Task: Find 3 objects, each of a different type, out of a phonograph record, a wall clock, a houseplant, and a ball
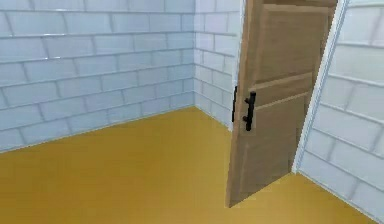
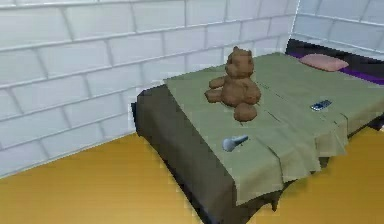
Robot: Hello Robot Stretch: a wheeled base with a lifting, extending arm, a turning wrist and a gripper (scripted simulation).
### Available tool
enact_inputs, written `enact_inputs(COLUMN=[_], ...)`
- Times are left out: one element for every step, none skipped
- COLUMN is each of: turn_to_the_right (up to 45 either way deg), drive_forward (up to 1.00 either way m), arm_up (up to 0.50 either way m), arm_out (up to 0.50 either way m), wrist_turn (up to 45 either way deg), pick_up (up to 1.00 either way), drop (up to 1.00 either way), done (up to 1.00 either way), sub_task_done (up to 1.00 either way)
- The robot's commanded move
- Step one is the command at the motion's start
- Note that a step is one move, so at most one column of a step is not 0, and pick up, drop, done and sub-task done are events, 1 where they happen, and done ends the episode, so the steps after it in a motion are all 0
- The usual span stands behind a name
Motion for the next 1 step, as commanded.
enact_inputs(turn_to_the_right=[-3.0], drive_forward=[0.0], arm_up=[0.0], arm_out=[0.0], wrist_turn=[0.0], pick_up=[0.0], drop=[0.0], done=[0.0], sub_task_done=[0.0])
